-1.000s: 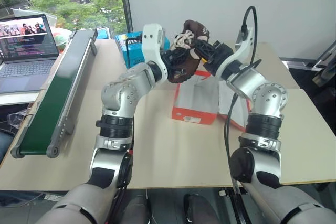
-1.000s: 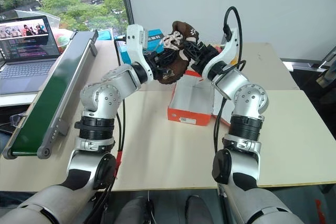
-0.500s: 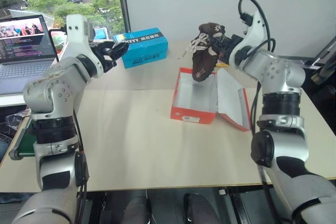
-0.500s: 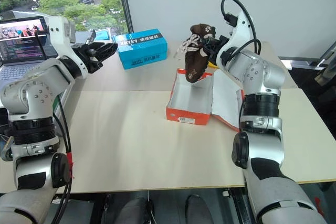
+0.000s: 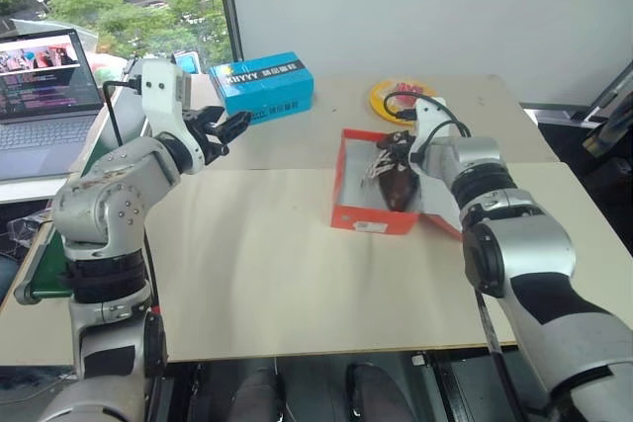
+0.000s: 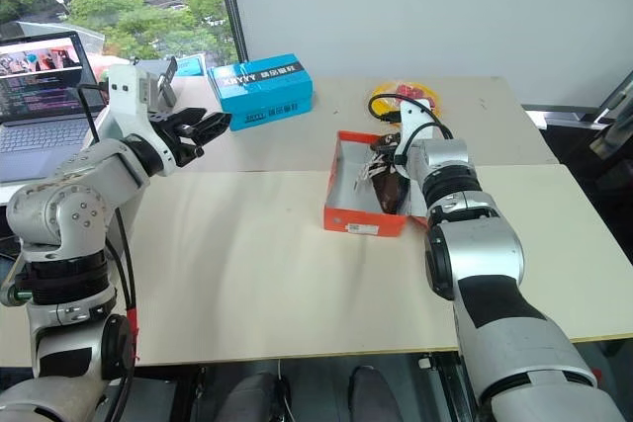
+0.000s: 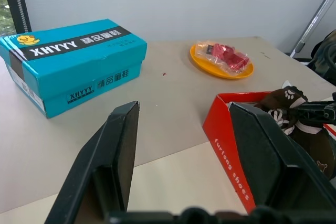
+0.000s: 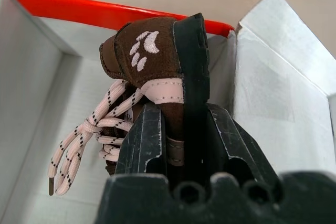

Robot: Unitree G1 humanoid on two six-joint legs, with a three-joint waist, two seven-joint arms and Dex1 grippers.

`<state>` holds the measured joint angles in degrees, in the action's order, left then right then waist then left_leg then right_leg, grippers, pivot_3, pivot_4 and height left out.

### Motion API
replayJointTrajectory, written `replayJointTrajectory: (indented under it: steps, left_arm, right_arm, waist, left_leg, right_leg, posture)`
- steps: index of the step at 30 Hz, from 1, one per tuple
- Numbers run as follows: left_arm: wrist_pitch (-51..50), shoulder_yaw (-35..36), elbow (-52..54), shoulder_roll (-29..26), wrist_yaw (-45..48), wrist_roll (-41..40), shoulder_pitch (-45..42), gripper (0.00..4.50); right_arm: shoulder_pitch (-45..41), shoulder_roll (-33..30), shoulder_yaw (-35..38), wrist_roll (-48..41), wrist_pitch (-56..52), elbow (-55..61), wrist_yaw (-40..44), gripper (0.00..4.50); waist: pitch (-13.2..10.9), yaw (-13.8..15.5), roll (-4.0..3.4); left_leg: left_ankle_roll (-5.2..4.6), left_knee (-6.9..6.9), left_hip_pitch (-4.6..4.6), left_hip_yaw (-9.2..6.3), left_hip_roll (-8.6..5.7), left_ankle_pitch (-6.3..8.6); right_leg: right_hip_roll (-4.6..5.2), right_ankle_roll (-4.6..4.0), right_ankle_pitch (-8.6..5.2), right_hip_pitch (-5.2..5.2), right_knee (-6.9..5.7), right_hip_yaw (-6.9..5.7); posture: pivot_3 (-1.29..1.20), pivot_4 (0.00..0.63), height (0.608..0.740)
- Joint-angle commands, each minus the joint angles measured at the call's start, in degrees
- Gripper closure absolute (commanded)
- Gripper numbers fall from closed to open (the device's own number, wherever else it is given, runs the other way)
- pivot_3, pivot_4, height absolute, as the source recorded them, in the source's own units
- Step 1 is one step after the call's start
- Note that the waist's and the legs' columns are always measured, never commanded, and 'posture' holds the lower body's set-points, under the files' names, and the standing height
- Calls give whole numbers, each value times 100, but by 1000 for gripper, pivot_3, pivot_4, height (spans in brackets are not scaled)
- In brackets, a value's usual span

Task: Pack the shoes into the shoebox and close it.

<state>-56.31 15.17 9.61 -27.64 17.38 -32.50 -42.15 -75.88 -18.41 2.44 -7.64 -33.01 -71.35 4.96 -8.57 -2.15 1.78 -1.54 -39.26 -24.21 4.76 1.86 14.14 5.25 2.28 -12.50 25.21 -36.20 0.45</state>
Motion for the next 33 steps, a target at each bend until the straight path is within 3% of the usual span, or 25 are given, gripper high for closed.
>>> replayJointTrajectory:
  steps: [1,5,6,8,9,11,15,19,22,28,33]
  left_arm:
    - [36,93,202,40,-59,-93,-110,1599]
    - [64,51,165,111,-83,-116,-169,1599]
    - [73,35,155,128,-82,-114,-183,1599]
    - [81,19,147,144,-81,-109,-192,1599]
    - [85,15,141,148,-78,-108,-198,1599]
    - [92,10,140,136,-63,-102,-192,1599]
    - [67,57,164,49,-40,-98,-137,1599]
    - [22,169,230,-84,-76,-92,-31,1599]
    - [91,277,335,-242,-229,68,131,1599]
    - [462,658,460,-445,-623,569,952,1599]
    - [1161,1023,310,-516,-907,1060,1679,1599]
  right_arm:
    - [-168,-14,26,220,250,-50,-18,3951]
    - [-137,41,117,293,262,-64,-54,3951]
    - [-123,53,136,307,261,-51,-62,2933]
    - [-107,68,157,332,257,-32,-68,2450]
    - [-104,78,157,345,254,-11,-53,1892]
    - [-116,96,143,370,237,57,-13,1195]
    - [-216,67,70,431,163,294,80,33]
    - [-372,20,83,388,-212,876,355,33]
    - [-293,-3,136,156,-614,2188,800,33]
    - [818,163,584,-1259,-935,4955,2291,33]
    - [1808,346,308,-1601,-927,6099,2700,33]
  waist:
    - [0,-2,0]
    - [0,-17,0]
    - [0,-22,0]
    - [0,-24,0]
    - [0,-24,0]
    - [0,-23,0]
    - [0,-22,0]
    - [0,-27,0]
    - [-1,-47,-1]
    - [-1,-22,-2]
    - [1,13,1]
  left_leg:
    - [0,0,0,0,0,0]
    - [0,0,0,0,0,0]
    - [1,0,0,0,0,0]
    - [2,0,0,0,0,-1]
    - [2,0,1,0,0,-1]
    - [2,0,0,0,0,-1]
    - [2,0,0,0,-1,-1]
    - [2,0,0,0,0,-1]
    - [2,0,0,0,2,-1]
    - [2,14,5,-9,8,-1]
    - [-43,12,15,-7,7,23]
  right_leg:
    - [0,0,0,0,0,0]
    - [0,0,0,0,1,0]
    - [0,0,0,0,1,0]
    - [0,0,1,0,0,0]
    - [0,0,1,0,-1,0]
    - [0,0,1,0,-1,0]
    - [0,0,1,0,0,0]
    - [0,0,1,1,-1,1]
    - [-1,0,1,4,-2,4]
    - [-3,0,1,3,-5,0]
    - [7,0,10,-11,-3,1]
  posture:
    - [0,150,740]
    - [0,150,740]
    - [0,150,740]
    - [0,150,740]
    - [0,150,740]
    - [0,150,740]
    - [0,150,740]
    - [0,150,740]
    - [0,150,740]
    - [0,150,740]
    - [0,150,740]
